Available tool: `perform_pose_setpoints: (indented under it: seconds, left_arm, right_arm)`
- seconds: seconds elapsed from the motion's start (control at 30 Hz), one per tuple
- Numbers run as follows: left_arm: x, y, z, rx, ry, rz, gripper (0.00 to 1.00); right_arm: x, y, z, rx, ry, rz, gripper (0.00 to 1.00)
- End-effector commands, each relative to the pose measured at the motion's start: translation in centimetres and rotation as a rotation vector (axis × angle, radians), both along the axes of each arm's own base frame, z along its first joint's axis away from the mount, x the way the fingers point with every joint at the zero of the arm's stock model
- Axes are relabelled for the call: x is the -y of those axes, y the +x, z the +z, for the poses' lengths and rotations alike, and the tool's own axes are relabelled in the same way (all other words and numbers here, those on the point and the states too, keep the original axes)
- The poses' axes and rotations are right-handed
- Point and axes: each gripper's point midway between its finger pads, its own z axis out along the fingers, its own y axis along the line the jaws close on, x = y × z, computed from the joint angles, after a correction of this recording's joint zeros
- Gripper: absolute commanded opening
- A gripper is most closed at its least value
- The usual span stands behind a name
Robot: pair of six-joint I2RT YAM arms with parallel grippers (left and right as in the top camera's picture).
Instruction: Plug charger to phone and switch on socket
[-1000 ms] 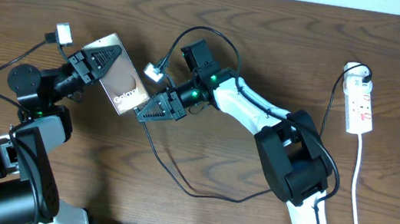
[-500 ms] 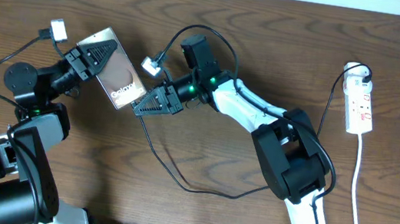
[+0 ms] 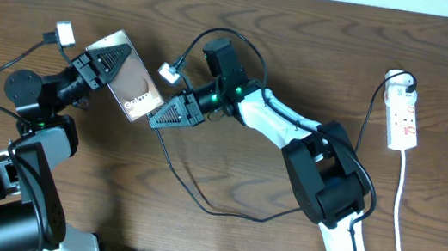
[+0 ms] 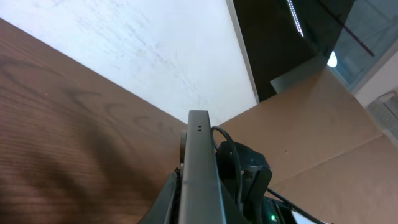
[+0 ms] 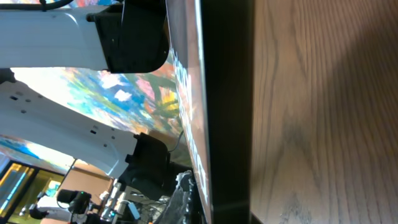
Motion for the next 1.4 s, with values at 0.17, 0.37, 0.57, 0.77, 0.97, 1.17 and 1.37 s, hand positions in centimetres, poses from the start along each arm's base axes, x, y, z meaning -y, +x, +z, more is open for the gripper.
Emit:
perform_pose_setpoints:
  seconds: [0.17, 0.37, 0.57, 0.77, 0.97, 1.17, 1.37]
  left_arm:
    - [3.4, -2.8, -1.1, -0.037, 0.017, -0.205, 0.07]
    - [3.2, -2.6, -1.0, -0.036, 0.014, -0.190, 0.07]
    - [3.1, -2.6, -1.0, -0.029, 0.019, -0.182, 0.07]
    - [0.7, -2.4, -1.1, -0.037, 0.015, -0.121, 0.07]
    - [-2.9, -2.4, -2.3, -0.127, -0.037, -0.035, 0.07]
    - [-4.1, -3.1, -2.4, -0.133, -0.037, -0.036, 0.08]
    - [-4.1, -3.2, -2.4, -0.133, -0.036, -0.041, 0.07]
  right_arm:
    - [-0.5, 1.1, 2.1, 0.080, 0.037, -0.030, 0.36]
    - [-0.5, 1.0, 2.1, 0.072, 0.036, -0.024, 0.48]
    - [-0.4, 0.8, 2.2, 0.068, 0.041, -0.015, 0.64]
    - [0.3, 1.5, 2.3, 0.019, 0.019, -0.028, 0.77]
    - [1.7, 3.2, 2.5, -0.032, -0.004, -0.065, 0.99]
    - [2.2, 4.3, 2.3, -0.039, -0.018, -0.100, 0.99]
    - [2.2, 4.4, 2.3, -0.034, -0.018, -0.105, 0.99]
